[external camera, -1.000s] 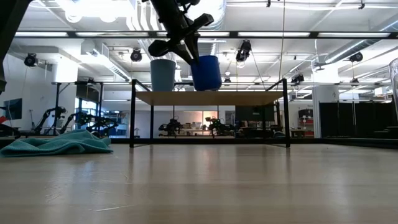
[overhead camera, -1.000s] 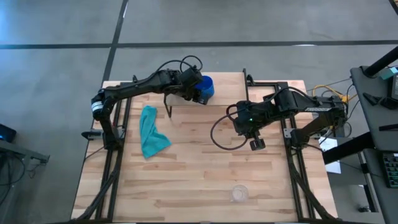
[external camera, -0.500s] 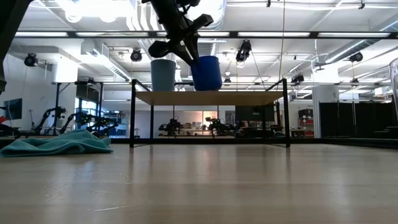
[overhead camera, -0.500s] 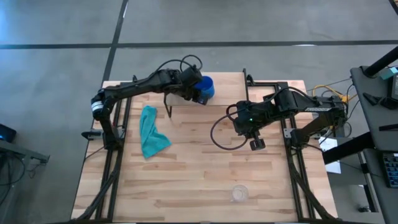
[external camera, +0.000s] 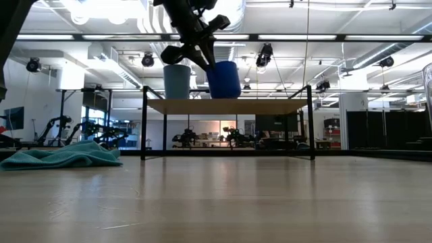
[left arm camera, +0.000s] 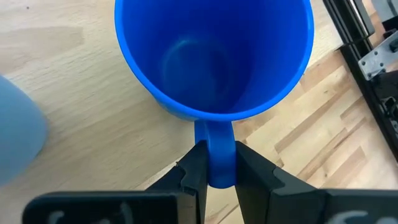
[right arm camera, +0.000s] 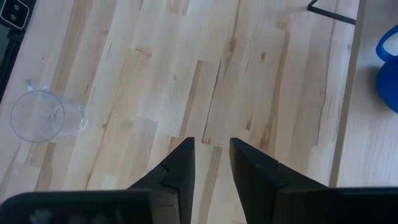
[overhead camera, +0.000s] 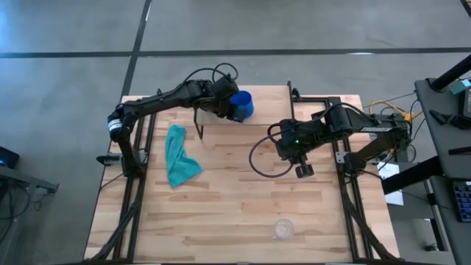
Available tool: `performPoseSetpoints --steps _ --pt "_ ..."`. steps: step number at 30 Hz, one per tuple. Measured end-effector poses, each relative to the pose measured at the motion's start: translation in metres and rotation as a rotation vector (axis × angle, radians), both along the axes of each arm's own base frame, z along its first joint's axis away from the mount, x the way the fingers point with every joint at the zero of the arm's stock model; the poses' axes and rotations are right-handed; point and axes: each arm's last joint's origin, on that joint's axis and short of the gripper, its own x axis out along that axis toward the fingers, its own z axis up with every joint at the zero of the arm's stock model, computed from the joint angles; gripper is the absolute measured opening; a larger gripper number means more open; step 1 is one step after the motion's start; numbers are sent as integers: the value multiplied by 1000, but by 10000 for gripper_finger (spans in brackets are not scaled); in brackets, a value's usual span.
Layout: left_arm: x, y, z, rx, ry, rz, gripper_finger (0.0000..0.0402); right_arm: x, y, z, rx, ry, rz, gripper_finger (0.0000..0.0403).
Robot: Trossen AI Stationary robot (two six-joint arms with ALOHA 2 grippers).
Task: Stack small to large cups/mugs on shelf
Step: Put the blue mug on the shelf, then put the transparent mug on the shelf
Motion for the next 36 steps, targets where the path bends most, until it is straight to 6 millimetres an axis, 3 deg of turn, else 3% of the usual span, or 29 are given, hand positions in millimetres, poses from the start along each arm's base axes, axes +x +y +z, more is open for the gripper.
performPoseSetpoints --steps 5,15,22,36 --pt "-1 1 2 -8 -2 -24 49 0 -2 0 -50 -8 -21 102" --pt "-5 8 2 -12 6 -8 114 1 -3 0 -85 -14 -40 105" --pt "-6 9 6 -7 -7 -5 118 1 -3 0 -96 -14 -19 100" --pt "-10 -2 57 5 -200 -69 118 0 -3 0 -83 -8 -46 95"
